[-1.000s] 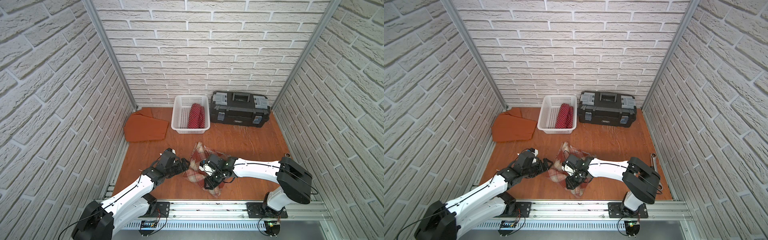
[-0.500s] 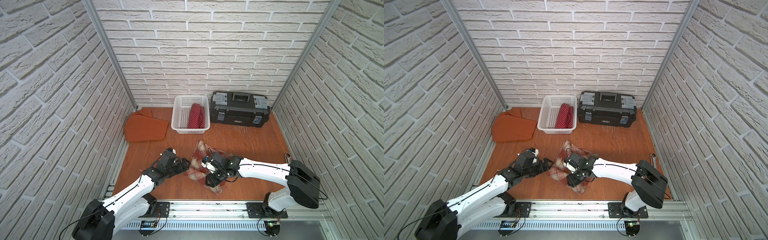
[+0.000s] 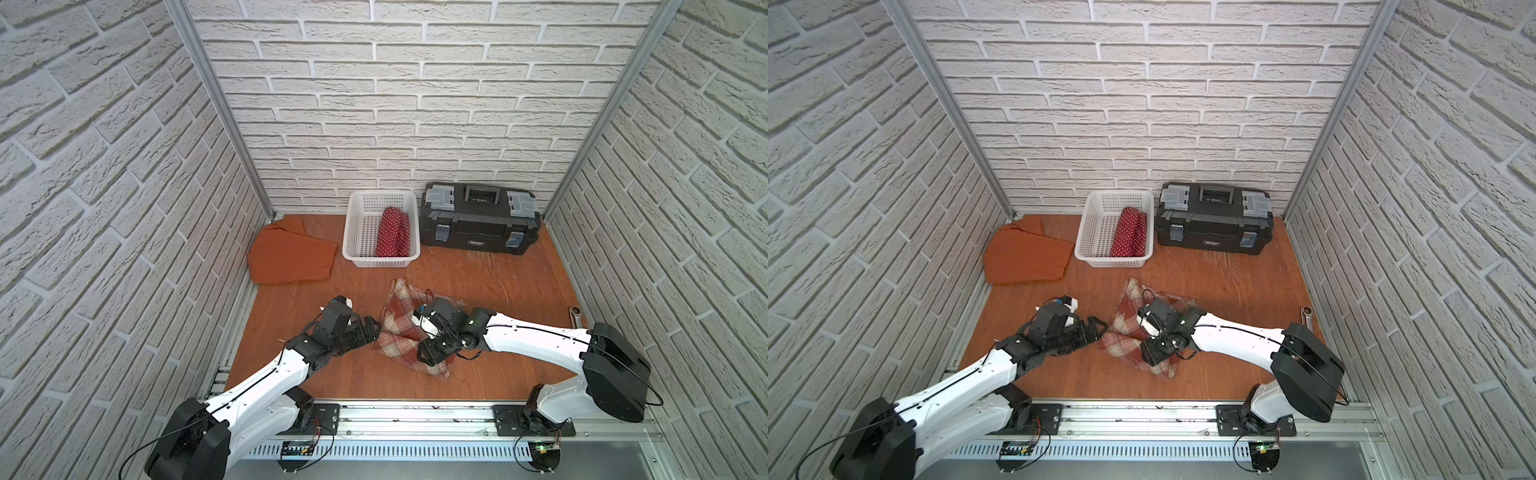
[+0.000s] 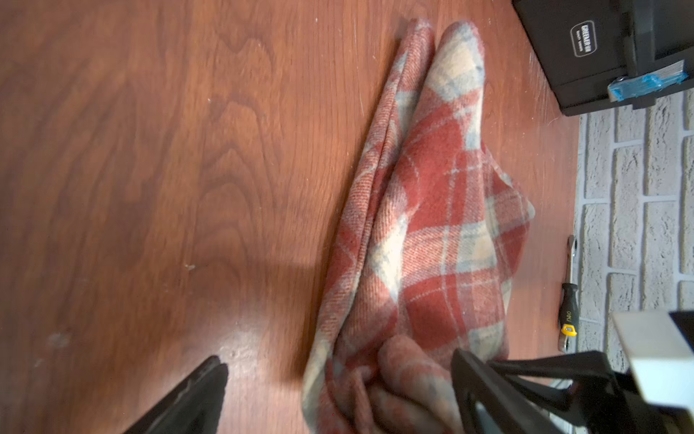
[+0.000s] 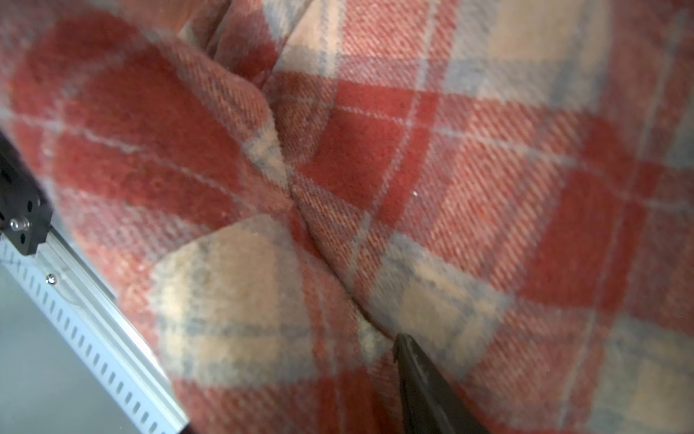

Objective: Roll up the skirts
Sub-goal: Roll the skirt at the center of the board.

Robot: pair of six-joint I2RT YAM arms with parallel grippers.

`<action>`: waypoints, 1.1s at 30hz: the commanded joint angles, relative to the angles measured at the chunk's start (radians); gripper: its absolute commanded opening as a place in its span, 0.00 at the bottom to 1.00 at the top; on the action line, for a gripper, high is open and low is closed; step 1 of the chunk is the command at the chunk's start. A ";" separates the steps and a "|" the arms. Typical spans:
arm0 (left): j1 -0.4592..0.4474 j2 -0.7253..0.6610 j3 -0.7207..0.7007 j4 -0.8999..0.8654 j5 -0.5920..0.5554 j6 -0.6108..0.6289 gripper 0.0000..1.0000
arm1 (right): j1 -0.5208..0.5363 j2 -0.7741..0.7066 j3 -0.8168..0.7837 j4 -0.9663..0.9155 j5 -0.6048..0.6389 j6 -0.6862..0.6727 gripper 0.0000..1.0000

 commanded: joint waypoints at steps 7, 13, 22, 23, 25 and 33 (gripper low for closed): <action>0.013 0.036 0.023 0.036 0.017 0.028 0.98 | -0.075 -0.093 -0.033 0.068 -0.106 0.002 0.56; 0.008 0.079 0.040 0.061 0.034 0.031 0.98 | -0.130 -0.073 -0.034 0.065 -0.084 -0.017 0.56; 0.002 0.063 0.050 0.062 0.035 0.029 0.98 | -0.179 -0.028 0.003 0.101 -0.027 -0.043 0.55; -0.001 0.065 0.050 0.066 0.035 0.027 0.98 | -0.184 -0.022 0.012 0.098 -0.021 -0.049 0.55; -0.006 0.067 0.049 0.078 0.035 0.025 0.98 | -0.199 -0.005 0.022 0.096 -0.009 -0.061 0.55; -0.063 0.059 0.047 0.096 0.002 -0.004 0.98 | -0.233 0.109 0.036 0.065 0.123 -0.089 0.54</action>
